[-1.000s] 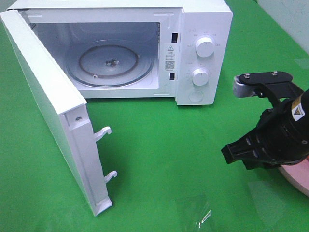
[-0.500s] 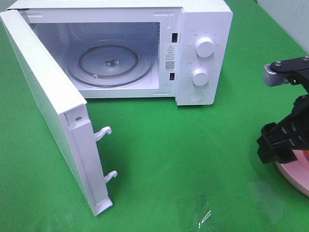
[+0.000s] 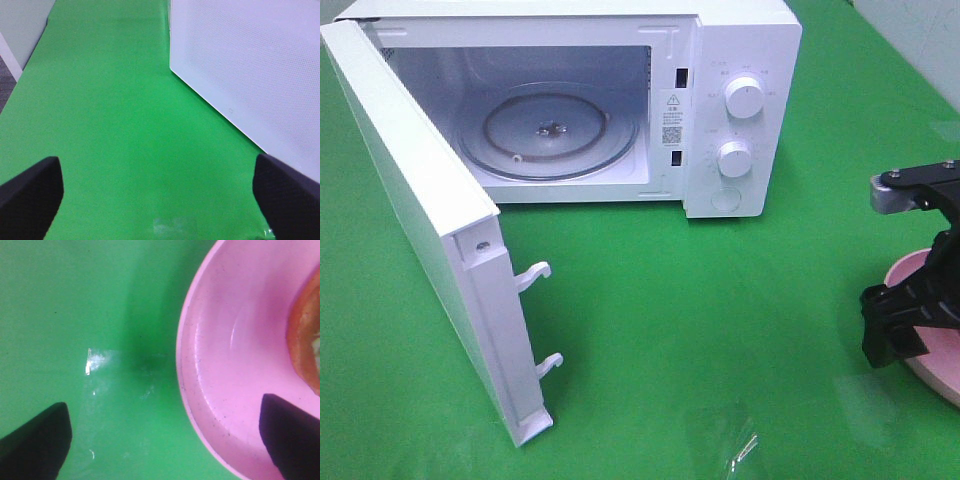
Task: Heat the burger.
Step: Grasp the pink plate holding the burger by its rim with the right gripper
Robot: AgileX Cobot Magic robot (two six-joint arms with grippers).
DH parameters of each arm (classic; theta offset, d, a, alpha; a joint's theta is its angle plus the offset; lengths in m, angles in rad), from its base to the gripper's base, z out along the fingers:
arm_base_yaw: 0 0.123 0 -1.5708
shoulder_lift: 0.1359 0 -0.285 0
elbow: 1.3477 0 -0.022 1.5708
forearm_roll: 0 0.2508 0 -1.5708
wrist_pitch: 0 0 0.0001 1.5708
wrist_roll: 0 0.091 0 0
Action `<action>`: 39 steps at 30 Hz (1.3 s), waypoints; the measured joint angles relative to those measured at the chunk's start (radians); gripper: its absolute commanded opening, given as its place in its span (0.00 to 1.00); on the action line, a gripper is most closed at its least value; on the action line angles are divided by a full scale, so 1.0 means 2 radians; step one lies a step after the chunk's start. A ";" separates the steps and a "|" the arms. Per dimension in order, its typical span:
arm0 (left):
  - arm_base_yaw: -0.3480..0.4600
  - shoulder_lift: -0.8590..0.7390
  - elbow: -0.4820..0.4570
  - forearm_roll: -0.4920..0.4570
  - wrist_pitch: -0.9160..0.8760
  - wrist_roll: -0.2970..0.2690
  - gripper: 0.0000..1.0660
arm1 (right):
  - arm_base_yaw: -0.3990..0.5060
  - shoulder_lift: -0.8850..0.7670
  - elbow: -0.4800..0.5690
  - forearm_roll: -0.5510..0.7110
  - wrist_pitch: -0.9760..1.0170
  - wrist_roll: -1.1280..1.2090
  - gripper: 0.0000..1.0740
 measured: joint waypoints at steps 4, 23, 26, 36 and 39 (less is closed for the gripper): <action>0.000 0.000 0.000 0.000 0.000 0.000 0.89 | -0.001 0.025 0.000 0.000 -0.023 0.000 0.87; 0.000 0.000 0.000 0.000 0.000 0.000 0.89 | -0.001 0.131 -0.008 -0.022 -0.091 -0.010 0.82; 0.000 0.000 0.000 0.000 0.000 0.000 0.89 | -0.001 0.137 -0.012 -0.022 -0.093 -0.012 0.82; 0.000 0.000 0.000 0.000 0.000 0.000 0.89 | -0.001 0.143 -0.016 -0.066 -0.104 0.011 0.33; 0.000 0.000 0.000 0.000 0.000 0.000 0.89 | -0.001 0.143 -0.016 -0.082 -0.104 0.021 0.21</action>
